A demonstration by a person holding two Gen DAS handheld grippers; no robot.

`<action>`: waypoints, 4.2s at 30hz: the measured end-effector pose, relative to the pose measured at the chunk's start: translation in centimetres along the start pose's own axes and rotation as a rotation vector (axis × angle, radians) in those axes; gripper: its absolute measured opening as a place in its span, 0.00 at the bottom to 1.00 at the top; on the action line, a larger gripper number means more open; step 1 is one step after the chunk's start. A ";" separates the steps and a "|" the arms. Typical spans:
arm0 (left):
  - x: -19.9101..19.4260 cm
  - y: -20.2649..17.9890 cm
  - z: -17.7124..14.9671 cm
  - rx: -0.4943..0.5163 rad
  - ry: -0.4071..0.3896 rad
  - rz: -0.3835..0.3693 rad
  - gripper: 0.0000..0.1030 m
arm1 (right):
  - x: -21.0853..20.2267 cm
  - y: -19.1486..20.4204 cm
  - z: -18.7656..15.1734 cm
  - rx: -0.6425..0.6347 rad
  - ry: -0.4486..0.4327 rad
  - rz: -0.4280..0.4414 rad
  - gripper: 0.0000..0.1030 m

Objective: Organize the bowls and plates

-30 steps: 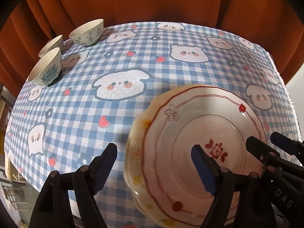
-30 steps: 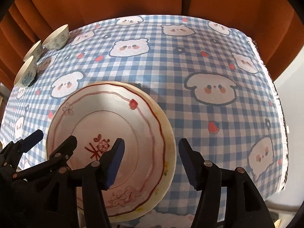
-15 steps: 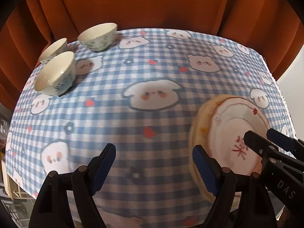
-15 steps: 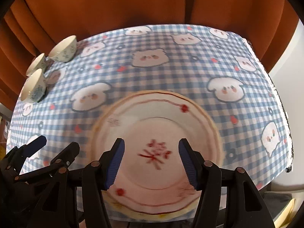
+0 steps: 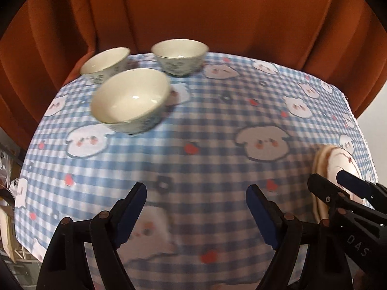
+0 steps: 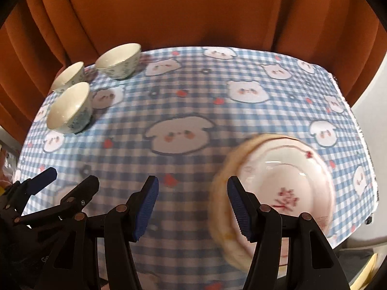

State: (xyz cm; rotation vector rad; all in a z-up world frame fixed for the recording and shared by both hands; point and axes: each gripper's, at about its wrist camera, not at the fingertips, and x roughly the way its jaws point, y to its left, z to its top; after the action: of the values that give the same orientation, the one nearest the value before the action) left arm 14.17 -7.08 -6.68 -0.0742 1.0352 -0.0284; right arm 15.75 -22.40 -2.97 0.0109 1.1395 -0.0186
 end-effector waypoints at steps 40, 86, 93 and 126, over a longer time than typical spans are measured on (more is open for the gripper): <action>9.9 13.0 12.8 -0.010 0.049 0.099 0.44 | 11.5 16.5 13.3 0.013 0.028 0.164 0.30; 0.3 5.7 7.7 0.027 -0.010 0.019 0.21 | 2.4 11.2 7.1 0.008 -0.026 0.137 0.16; -0.4 2.2 4.9 0.082 0.002 0.018 0.21 | 0.7 8.3 4.2 0.003 -0.032 0.115 0.16; 3.0 -6.6 -2.0 0.025 0.071 0.106 0.21 | 3.5 -1.0 -2.1 -0.100 0.048 0.156 0.16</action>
State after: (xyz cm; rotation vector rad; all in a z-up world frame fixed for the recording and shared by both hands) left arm 14.07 -13.96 -9.71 0.0044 1.1087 0.0524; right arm 15.30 -23.43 -7.01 0.0119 1.1833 0.1782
